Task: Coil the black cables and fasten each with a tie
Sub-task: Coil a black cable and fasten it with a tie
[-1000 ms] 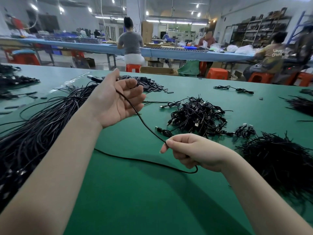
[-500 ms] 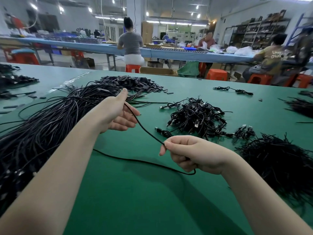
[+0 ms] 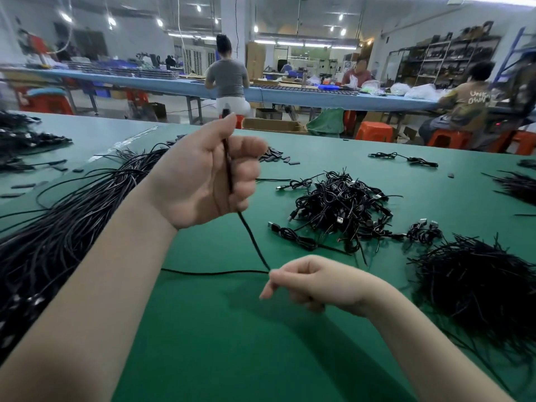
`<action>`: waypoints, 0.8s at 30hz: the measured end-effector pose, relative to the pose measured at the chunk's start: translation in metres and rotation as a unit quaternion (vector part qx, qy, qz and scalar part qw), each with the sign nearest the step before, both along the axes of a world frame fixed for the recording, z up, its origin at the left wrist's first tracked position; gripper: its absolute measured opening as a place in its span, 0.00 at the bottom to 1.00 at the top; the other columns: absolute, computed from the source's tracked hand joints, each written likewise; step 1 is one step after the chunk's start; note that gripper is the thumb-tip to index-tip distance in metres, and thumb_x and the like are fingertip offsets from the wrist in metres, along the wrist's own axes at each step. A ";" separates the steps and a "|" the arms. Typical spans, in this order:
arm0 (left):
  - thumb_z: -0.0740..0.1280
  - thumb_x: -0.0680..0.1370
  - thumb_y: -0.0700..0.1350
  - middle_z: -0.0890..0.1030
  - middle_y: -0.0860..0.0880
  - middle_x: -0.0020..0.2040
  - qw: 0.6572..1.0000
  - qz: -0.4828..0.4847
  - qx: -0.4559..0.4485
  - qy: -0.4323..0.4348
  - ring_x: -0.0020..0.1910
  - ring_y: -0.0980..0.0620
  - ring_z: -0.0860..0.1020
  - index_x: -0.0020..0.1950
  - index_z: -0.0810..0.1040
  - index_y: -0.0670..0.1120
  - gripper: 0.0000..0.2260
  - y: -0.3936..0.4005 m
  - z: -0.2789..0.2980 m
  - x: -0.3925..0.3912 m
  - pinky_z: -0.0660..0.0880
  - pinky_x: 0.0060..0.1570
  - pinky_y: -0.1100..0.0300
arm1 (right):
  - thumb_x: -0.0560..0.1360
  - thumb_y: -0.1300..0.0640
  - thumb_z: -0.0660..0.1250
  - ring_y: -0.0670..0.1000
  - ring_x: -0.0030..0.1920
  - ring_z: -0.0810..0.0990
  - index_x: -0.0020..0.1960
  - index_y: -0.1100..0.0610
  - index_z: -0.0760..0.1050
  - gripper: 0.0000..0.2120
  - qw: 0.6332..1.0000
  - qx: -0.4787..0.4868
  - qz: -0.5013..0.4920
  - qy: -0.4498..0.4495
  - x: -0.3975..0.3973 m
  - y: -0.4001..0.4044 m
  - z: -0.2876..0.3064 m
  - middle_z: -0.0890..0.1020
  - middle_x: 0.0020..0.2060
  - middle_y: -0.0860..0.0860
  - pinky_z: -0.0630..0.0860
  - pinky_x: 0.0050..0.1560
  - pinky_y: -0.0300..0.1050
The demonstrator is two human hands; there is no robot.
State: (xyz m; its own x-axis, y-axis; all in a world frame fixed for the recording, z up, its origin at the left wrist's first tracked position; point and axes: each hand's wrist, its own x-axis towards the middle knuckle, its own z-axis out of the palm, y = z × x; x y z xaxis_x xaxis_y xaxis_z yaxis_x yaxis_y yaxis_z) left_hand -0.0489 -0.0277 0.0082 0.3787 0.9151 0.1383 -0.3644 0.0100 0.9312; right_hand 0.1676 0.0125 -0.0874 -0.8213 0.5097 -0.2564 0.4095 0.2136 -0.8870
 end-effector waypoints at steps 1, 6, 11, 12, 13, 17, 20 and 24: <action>0.51 0.82 0.56 0.78 0.52 0.26 0.995 -0.100 0.004 0.003 0.22 0.56 0.77 0.38 0.83 0.45 0.27 -0.004 0.000 -0.002 0.70 0.23 0.66 | 0.78 0.44 0.63 0.46 0.26 0.60 0.40 0.51 0.82 0.15 0.998 0.024 -0.050 0.011 0.005 0.005 0.003 0.63 0.25 0.46 0.57 0.27 0.39; 0.51 0.79 0.65 0.86 0.46 0.44 0.902 -0.195 -0.061 0.379 0.42 0.51 0.84 0.51 0.85 0.48 0.29 0.000 -0.018 0.013 0.78 0.39 0.64 | 0.78 0.46 0.63 0.47 0.24 0.56 0.32 0.54 0.74 0.18 0.961 0.020 -0.209 0.179 0.025 0.012 0.040 0.61 0.23 0.47 0.53 0.27 0.40; 0.48 0.82 0.59 0.84 0.50 0.54 0.960 0.140 -0.046 0.237 0.53 0.54 0.82 0.58 0.79 0.47 0.25 0.014 -0.027 0.034 0.69 0.68 0.50 | 0.81 0.51 0.58 0.44 0.24 0.60 0.47 0.54 0.80 0.14 0.968 0.061 -0.101 0.223 0.014 -0.015 0.058 0.65 0.25 0.44 0.58 0.25 0.35; 0.47 0.83 0.58 0.84 0.51 0.55 0.959 0.187 -0.012 0.212 0.54 0.55 0.82 0.59 0.78 0.48 0.24 0.014 -0.024 0.034 0.69 0.67 0.51 | 0.82 0.52 0.57 0.44 0.25 0.61 0.48 0.52 0.80 0.13 0.971 0.062 -0.077 0.218 0.009 -0.019 0.054 0.66 0.25 0.43 0.59 0.26 0.35; 0.46 0.83 0.58 0.84 0.51 0.55 0.960 0.219 0.024 0.175 0.55 0.55 0.81 0.60 0.77 0.48 0.24 0.014 -0.020 0.032 0.71 0.66 0.53 | 0.82 0.53 0.56 0.45 0.25 0.62 0.49 0.50 0.80 0.13 0.976 0.049 -0.050 0.208 0.004 -0.022 0.048 0.67 0.25 0.42 0.60 0.27 0.36; 0.49 0.83 0.55 0.85 0.49 0.49 0.982 0.144 0.098 -0.065 0.51 0.51 0.83 0.55 0.82 0.45 0.25 -0.001 0.007 0.016 0.78 0.52 0.58 | 0.83 0.51 0.56 0.46 0.27 0.62 0.51 0.48 0.80 0.13 0.995 -0.007 0.035 0.097 -0.006 -0.022 0.021 0.66 0.27 0.43 0.61 0.30 0.39; 0.52 0.83 0.53 0.84 0.44 0.40 0.986 -0.136 0.077 -0.059 0.39 0.46 0.82 0.49 0.81 0.38 0.24 -0.017 0.013 -0.004 0.77 0.42 0.55 | 0.80 0.47 0.60 0.45 0.25 0.60 0.42 0.51 0.80 0.14 0.991 0.071 -0.093 0.056 0.002 -0.006 0.021 0.64 0.26 0.44 0.59 0.27 0.38; 0.50 0.78 0.64 0.85 0.44 0.41 0.920 -0.174 0.011 0.351 0.34 0.50 0.83 0.48 0.85 0.44 0.30 -0.009 -0.006 0.006 0.75 0.33 0.63 | 0.76 0.44 0.65 0.44 0.23 0.60 0.33 0.55 0.76 0.18 0.934 0.204 -0.253 0.147 0.018 0.004 0.044 0.65 0.23 0.45 0.59 0.26 0.36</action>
